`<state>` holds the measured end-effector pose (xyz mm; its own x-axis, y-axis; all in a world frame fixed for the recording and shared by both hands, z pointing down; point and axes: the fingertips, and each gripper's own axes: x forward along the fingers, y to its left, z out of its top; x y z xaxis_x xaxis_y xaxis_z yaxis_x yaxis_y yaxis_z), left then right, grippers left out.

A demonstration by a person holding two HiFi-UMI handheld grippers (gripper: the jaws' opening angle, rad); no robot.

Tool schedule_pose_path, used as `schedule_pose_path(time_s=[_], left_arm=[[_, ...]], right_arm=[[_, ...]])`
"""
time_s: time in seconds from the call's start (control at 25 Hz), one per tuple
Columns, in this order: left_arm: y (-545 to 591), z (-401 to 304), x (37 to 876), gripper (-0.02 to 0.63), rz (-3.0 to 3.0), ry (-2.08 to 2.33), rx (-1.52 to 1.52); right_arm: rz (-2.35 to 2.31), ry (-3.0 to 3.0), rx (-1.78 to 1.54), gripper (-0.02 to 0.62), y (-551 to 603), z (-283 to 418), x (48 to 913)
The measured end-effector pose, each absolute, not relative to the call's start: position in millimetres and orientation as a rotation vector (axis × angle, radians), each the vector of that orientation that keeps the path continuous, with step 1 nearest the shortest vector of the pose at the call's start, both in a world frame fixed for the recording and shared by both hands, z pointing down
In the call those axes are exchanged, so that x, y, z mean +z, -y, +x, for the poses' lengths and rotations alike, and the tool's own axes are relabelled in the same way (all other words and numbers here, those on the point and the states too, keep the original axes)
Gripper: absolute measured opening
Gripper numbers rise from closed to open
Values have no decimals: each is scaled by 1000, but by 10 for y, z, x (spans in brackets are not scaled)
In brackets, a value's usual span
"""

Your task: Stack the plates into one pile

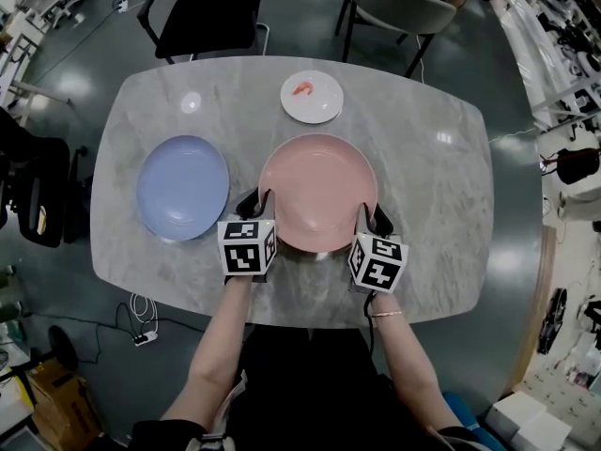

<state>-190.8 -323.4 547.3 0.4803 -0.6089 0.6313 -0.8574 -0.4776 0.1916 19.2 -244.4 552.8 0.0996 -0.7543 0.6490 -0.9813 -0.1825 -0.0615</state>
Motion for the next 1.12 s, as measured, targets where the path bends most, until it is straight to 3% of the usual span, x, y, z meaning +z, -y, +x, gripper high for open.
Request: schedule_pose_path(time_s=[0.4, 0.84, 1.12], left_arm=[[3178, -1905, 5578, 107, 2249, 1215, 748], [3263, -2014, 5561, 160, 2197, 1200, 620], [3296, -1915, 5667, 160, 2160, 1130, 620]], right_arm=[[2002, 1687, 796, 117, 2422, 227, 5608], [2048, 1717, 823, 149, 2466, 239, 5536], [2020, 1686, 939, 164, 2478, 205, 5723]])
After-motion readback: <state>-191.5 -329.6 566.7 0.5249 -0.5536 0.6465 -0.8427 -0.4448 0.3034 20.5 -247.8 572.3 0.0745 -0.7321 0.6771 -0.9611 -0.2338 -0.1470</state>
